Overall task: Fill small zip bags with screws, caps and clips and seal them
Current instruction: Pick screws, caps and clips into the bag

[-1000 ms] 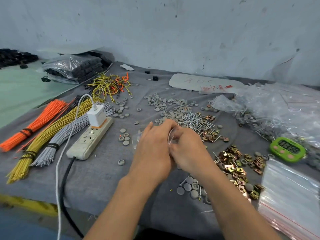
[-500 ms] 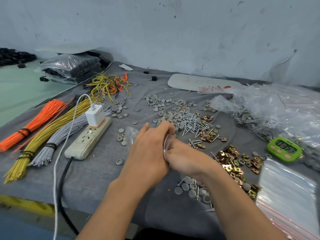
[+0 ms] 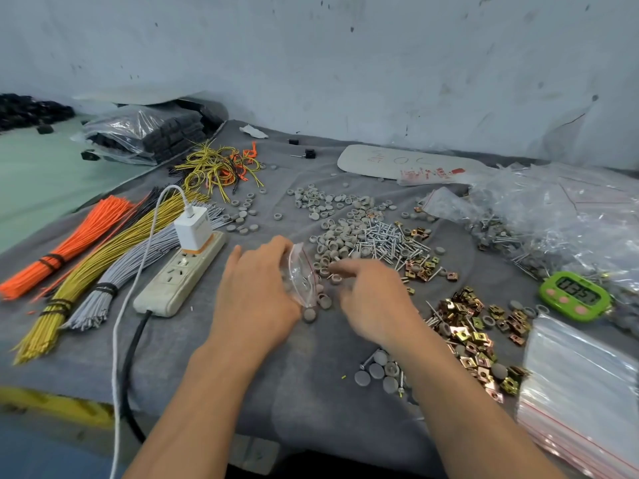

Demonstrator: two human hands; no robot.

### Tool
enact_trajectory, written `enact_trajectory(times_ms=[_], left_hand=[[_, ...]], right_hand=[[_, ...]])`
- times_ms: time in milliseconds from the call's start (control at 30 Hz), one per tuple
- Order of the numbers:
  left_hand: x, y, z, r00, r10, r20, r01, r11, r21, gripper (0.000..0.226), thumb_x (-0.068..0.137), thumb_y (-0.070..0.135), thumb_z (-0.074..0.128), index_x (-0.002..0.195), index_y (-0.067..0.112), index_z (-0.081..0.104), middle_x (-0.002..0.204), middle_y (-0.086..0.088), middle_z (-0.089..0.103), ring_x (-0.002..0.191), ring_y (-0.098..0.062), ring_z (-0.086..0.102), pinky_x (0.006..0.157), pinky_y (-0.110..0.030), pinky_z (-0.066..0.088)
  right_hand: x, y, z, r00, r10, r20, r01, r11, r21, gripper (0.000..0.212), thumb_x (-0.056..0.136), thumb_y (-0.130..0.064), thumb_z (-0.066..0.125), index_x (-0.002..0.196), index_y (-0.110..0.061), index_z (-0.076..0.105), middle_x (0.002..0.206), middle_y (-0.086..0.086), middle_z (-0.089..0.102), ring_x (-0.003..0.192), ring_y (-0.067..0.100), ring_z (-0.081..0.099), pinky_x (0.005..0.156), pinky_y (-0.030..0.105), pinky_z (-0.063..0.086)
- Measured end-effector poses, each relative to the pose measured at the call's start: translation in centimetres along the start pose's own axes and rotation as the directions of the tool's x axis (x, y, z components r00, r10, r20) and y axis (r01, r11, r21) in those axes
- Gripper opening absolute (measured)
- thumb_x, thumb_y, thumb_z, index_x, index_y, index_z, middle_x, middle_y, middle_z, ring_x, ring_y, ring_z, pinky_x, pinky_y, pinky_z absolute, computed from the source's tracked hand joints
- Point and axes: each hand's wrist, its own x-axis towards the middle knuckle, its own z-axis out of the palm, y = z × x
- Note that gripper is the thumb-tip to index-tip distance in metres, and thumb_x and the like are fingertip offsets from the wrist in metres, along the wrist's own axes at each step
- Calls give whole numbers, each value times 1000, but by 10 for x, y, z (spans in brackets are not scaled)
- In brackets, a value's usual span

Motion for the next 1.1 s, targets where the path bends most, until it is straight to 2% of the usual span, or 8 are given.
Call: enact_trajectory(times_ms=[67,133,333,467,600,800,933,1100], left_hand=[[1,-4,5,997,16,80,-28,987,159,43,78,41,73,115,33,53,105,8,68,106,-19,61,115,-41,31],[0,-7,11,986,16,168,-58,968,244,46,80,38,69,122,32,52,117,8,64,115,-19,58,112,-37,31],[1,-4,19,972,-11,236,-12,995,96,58,80,34,72,133,31,49,129,4,59,121,-22,52,104,-34,31],[0,-2,19,966,-42,253,27,998,64,52,80,40,74,127,32,51,127,4,62,119,-24,55,99,-36,39],[-2,7,17,976,0,216,5,1000,-20,31,80,41,72,101,31,52,103,5,65,103,-25,60,77,-35,35],[0,15,18,967,20,255,32,980,-198,31,71,25,75,82,36,48,76,14,56,83,-19,58,58,-18,32],[1,13,19,971,1,238,53,974,-222,24,76,26,74,84,36,53,82,14,63,82,-16,59,56,-20,34],[0,12,12,987,-101,127,134,949,-285,27,75,39,82,91,33,60,89,14,68,88,-13,62,69,-30,44]], right_hand=[[0,3,10,995,-58,85,77,970,-232,46,90,-7,60,129,-29,69,122,3,69,109,26,66,90,33,52],[-1,2,16,993,-79,88,102,948,-302,36,86,-4,61,114,-24,73,109,6,68,104,30,66,80,32,51],[0,6,11,1000,-6,13,10,940,-342,22,88,-5,61,100,-20,73,100,10,72,94,31,69,71,31,49],[-1,8,5,994,51,-96,-47,998,44,33,93,-2,56,100,-30,74,99,1,72,88,23,71,80,34,59],[-4,-1,5,989,14,-150,45,921,386,27,84,-4,74,74,-30,74,71,-12,75,64,3,71,64,22,58],[-4,-9,9,999,-7,-46,29,860,509,13,76,-7,77,72,-18,72,60,3,73,50,13,61,49,24,46],[-4,-10,6,996,-80,-37,88,905,416,13,79,-17,77,72,-28,77,63,-8,73,54,7,65,47,22,48],[-3,-10,-4,960,40,-279,124,830,544,20,79,-11,74,76,-30,80,71,-10,76,60,6,69,63,27,57]])
